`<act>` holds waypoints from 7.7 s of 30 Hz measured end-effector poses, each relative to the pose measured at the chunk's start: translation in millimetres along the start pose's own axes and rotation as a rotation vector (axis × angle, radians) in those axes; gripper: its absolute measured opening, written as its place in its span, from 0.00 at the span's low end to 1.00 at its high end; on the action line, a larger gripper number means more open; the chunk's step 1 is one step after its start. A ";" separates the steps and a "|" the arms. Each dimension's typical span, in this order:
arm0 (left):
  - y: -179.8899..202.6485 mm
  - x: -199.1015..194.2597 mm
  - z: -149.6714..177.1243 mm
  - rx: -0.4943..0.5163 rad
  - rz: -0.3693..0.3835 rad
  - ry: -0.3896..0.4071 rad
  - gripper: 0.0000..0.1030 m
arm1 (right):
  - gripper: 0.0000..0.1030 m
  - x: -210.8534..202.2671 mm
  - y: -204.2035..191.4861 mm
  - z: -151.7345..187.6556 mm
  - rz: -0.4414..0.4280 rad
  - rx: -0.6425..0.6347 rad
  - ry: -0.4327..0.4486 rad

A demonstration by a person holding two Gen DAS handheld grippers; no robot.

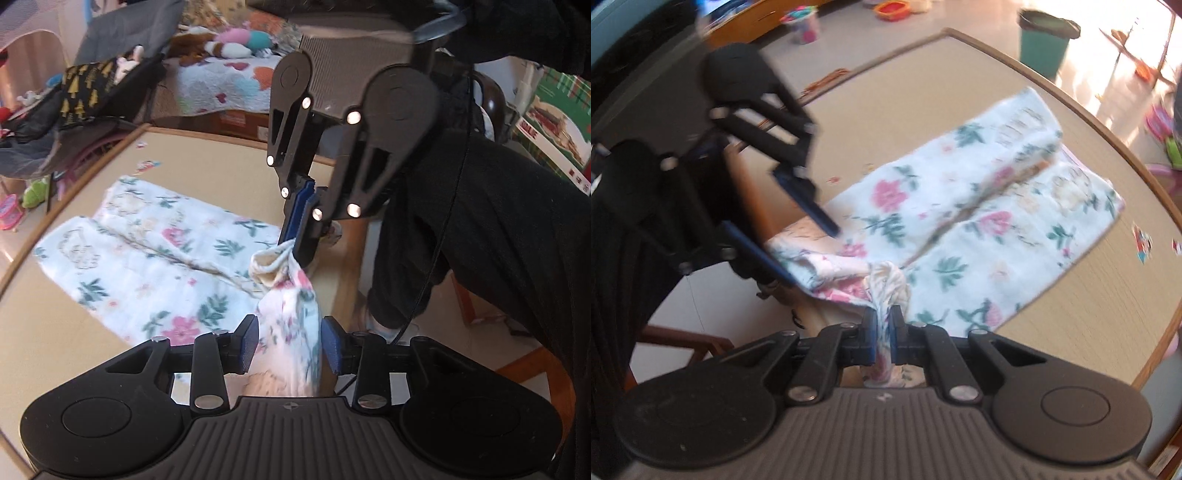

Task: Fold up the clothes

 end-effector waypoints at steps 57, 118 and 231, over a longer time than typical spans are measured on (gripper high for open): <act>-11.0 32.6 14.5 -0.128 -0.162 -0.014 0.48 | 0.20 -24.0 -26.3 15.2 0.170 -0.198 0.130; -46.3 38.5 8.9 -0.238 -0.026 -0.031 0.56 | 0.39 48.2 -58.4 7.2 0.470 -0.680 0.008; -10.3 13.1 24.9 -0.569 -0.289 0.151 0.40 | 0.07 -3.5 62.6 21.7 0.001 0.145 0.069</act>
Point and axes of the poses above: each gripper's, at about its wrist camera, not at the fingertips, and x roughly the way its jaws point, y to its right, z to its underside, the point moved 4 cm from there along x, roughly the way its jaws point, and after that the axes turned 10 degrees about -x, right-handed, at the moved point
